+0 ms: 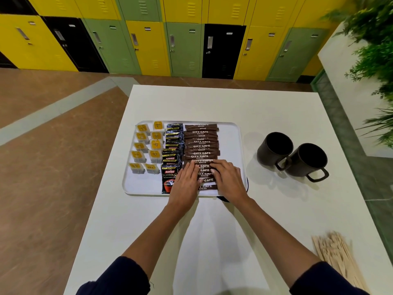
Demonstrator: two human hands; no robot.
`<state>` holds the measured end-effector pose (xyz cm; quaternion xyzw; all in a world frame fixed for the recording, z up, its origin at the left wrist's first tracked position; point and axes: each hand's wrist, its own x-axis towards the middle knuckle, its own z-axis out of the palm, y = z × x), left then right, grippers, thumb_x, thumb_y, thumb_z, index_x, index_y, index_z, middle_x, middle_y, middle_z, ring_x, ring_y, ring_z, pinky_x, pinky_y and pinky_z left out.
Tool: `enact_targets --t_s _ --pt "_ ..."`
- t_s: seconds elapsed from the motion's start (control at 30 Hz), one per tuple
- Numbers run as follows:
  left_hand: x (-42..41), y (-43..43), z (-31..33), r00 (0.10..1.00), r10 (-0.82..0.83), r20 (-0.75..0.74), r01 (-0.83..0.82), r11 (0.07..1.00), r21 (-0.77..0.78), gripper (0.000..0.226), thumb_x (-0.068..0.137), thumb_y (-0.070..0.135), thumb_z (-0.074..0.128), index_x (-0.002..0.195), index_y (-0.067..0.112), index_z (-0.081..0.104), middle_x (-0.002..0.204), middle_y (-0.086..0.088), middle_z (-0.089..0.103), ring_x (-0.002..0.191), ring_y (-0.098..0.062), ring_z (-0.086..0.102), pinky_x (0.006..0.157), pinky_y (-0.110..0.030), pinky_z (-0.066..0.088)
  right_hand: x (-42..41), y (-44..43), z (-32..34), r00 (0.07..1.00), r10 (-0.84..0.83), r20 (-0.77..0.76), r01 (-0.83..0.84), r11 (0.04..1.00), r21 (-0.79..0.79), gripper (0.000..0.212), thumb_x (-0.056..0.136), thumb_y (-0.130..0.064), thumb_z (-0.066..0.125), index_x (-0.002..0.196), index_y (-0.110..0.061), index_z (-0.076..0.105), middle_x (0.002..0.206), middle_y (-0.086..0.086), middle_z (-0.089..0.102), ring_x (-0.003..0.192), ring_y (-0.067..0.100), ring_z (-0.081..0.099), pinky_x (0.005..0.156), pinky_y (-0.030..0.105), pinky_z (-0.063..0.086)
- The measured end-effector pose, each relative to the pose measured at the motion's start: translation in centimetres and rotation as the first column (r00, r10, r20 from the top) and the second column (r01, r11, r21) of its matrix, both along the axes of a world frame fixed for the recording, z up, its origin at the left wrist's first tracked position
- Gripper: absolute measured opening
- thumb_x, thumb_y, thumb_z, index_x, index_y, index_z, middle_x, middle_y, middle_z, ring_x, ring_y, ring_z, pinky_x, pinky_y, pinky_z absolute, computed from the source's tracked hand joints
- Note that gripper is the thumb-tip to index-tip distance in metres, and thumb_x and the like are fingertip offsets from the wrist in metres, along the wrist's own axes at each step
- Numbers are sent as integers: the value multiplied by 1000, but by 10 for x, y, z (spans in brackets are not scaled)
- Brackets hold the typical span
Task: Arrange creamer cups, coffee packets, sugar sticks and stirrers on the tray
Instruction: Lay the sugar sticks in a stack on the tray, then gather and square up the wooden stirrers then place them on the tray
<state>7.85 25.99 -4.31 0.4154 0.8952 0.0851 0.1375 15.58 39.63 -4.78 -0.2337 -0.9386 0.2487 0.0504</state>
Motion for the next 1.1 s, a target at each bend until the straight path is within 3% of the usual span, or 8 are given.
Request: enact_targets --t_s 0.07,0.27,0.37,0.6,0.77,0.87,0.97,1.1 --pt "0 1 1 1000 3 -1 -3 1000 20 57 102 35 23 149 8 8 159 -9 3 147 -21 3 119 -33 4 -3 3 2 999 -26 -22 25 999 -31 36 101 -25 38 134 -18 50 140 -1 48 127 17 45 105 32 30" --pt "-4 13 -4 998 -41 -40 39 997 -61 61 102 38 18 149 6 -5 158 -12 -10 146 -24 -12 118 -35 -6 -25 4 10 992 -5 126 27 984 -173 56 102 -34 31 151 -12 16 160 5 10 146 21 18 119 43 17" --pt "-2 15 -6 999 -29 -37 25 994 -111 62 102 37 16 147 4 -10 157 -14 -14 145 -26 -15 117 -37 -9 -27 -2 7 985 4 171 32 977 -209 56 103 -37 25 152 -13 11 161 4 4 147 19 13 121 42 12" --pt "1 11 -7 999 -35 -22 33 996 -89 60 103 36 16 148 6 -10 157 -14 -13 146 -25 -14 118 -37 -7 -16 -1 13 995 -46 85 67 965 -253 50 103 -34 26 150 -17 23 159 1 15 147 17 17 120 41 9" --pt "20 13 1 996 -76 -53 78 996 40 59 102 15 26 148 7 -10 158 -11 -12 146 -24 -14 113 -33 -12 32 -1 31 975 -200 -94 167 945 -282 39 102 -30 32 134 -16 49 141 1 47 130 15 43 111 27 30" --pt "40 25 5 981 -174 -83 185 973 139 60 97 4 37 149 6 8 158 -12 6 147 -24 -1 117 -33 -3 70 1 32 948 -295 -123 256 932 -258 32 101 -28 37 123 -15 56 126 1 56 117 15 52 104 28 40" --pt "67 42 14 957 -279 -84 291 936 200 47 99 12 41 144 6 31 152 -14 30 144 -29 20 117 -38 16 114 9 31 922 -359 -146 319 917 -239 27 100 -23 41 121 -16 57 122 1 57 114 15 53 97 22 39" --pt "107 66 21 898 -434 -75 440 871 219 40 99 20 43 138 12 40 145 -10 40 138 -29 31 112 -38 26 171 22 35 874 -465 -141 435 878 -199 25 98 -18 43 119 -15 57 121 2 57 113 17 52 95 23 38"
